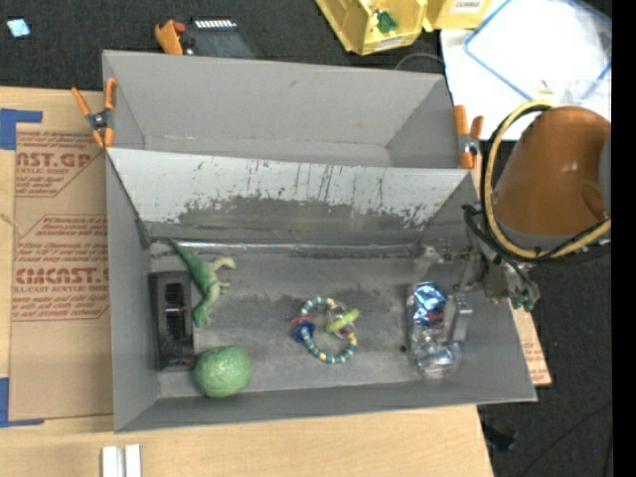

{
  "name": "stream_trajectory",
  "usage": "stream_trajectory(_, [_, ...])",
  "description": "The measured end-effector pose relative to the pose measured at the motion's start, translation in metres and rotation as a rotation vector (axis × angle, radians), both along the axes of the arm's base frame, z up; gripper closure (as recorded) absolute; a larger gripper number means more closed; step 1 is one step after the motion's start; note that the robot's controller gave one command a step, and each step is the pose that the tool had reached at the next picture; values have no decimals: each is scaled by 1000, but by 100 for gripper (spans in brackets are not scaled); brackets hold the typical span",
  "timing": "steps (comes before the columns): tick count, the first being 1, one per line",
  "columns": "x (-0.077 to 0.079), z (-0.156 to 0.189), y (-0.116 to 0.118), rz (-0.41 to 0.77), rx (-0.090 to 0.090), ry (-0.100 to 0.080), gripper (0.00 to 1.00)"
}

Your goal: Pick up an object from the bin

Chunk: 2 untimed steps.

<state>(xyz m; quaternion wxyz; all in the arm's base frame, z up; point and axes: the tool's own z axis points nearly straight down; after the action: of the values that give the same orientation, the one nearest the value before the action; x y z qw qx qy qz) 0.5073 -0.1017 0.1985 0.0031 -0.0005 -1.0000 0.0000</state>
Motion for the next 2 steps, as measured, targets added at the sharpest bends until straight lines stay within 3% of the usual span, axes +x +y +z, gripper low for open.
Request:
stream_trajectory(1, [2, 5, 1, 2, -1, -8, 0])
stream_trajectory(2, [20, -53, 37, 132, -1, -10, 0])
